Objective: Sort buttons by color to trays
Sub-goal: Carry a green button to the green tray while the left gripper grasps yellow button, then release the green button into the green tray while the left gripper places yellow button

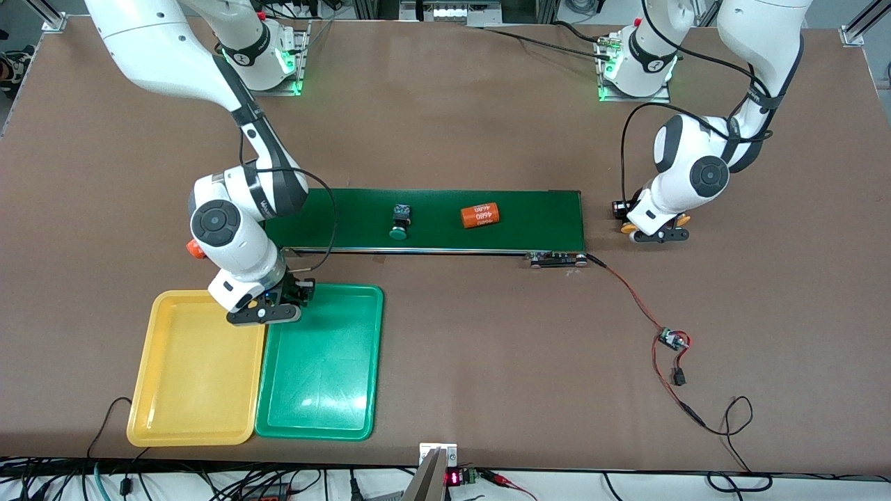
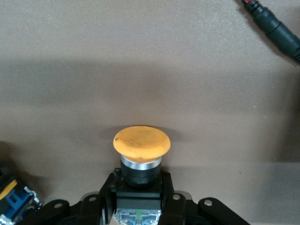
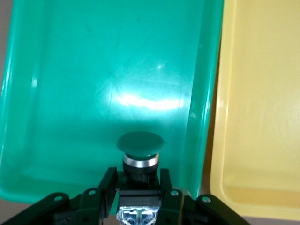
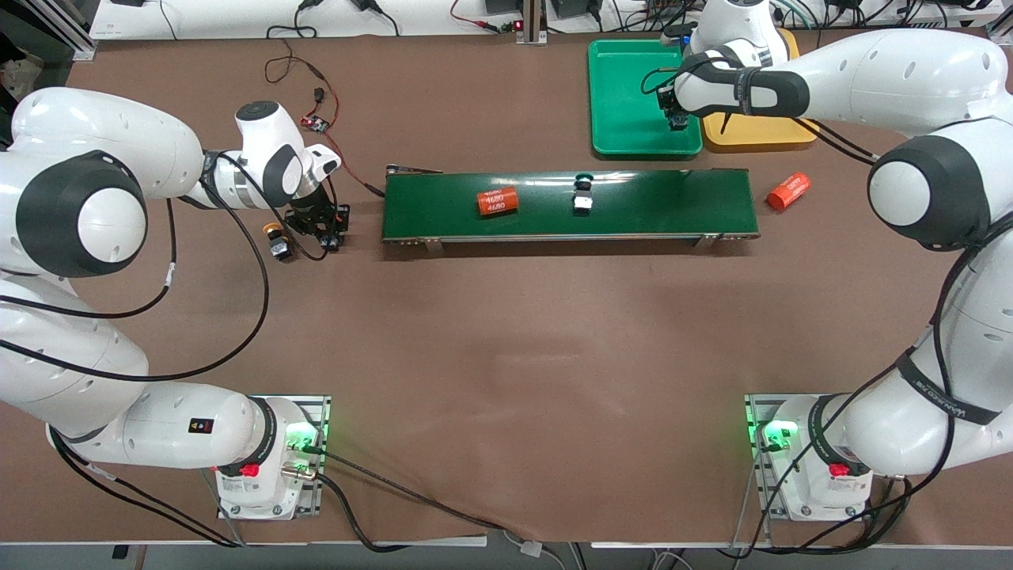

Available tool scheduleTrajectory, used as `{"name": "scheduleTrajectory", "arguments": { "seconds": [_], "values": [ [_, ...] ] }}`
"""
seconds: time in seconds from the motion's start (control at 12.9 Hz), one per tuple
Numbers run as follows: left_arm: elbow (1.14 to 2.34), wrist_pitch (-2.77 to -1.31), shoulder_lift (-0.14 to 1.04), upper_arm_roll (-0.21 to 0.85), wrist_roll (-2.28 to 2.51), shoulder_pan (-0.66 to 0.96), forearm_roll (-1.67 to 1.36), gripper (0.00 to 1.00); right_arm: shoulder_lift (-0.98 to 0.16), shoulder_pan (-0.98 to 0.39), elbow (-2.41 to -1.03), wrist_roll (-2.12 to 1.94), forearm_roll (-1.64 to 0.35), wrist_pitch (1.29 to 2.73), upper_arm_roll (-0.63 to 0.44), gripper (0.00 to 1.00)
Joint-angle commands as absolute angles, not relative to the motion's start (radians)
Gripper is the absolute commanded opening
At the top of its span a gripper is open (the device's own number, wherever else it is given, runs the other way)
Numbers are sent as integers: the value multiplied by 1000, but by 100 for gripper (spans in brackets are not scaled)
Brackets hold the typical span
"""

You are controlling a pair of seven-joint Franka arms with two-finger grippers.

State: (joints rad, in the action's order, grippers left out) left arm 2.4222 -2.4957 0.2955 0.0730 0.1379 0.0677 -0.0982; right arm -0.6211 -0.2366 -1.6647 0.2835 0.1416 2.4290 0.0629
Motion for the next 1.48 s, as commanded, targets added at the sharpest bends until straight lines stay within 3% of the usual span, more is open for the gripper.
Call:
{"name": "scheduleTrajectory", "arguments": {
  "seconds": [0.0,0.16,0.31,0.62,0.93,1.01,1.09,1.17,1.24,1.4],
  "values": [
    [2357,-2349,238,71,149,80,-107,23,-663,-233,-1617,244,133,2433,57,10],
    [2230,-2171,229,77,144,80,-109,23,-672,-233,-1615,238,133,2436,42,13],
    [2130,-2093,230,142,149,81,-117,24,-686,-224,-1615,236,133,2437,38,15],
    [2105,-2189,261,285,250,97,-236,25,-704,-219,-1617,236,133,2468,38,23],
    [2114,-2318,336,333,273,133,-238,27,-715,-227,-1618,239,130,2485,38,81],
    [2115,-2325,345,333,278,136,-238,30,-712,-229,-1617,236,130,2485,38,88],
    [2115,-2329,354,333,278,138,-238,34,-706,-229,-1620,235,132,2485,38,91],
    [2115,-2327,356,333,278,140,-238,64,-689,-227,-1627,235,130,2476,38,94],
    [2114,-2324,350,333,269,140,-238,100,-658,-229,-1647,238,130,2459,40,95],
    [2111,-2310,309,334,278,135,-238,100,-577,-230,-1715,267,123,2409,49,100]
  ]
}}
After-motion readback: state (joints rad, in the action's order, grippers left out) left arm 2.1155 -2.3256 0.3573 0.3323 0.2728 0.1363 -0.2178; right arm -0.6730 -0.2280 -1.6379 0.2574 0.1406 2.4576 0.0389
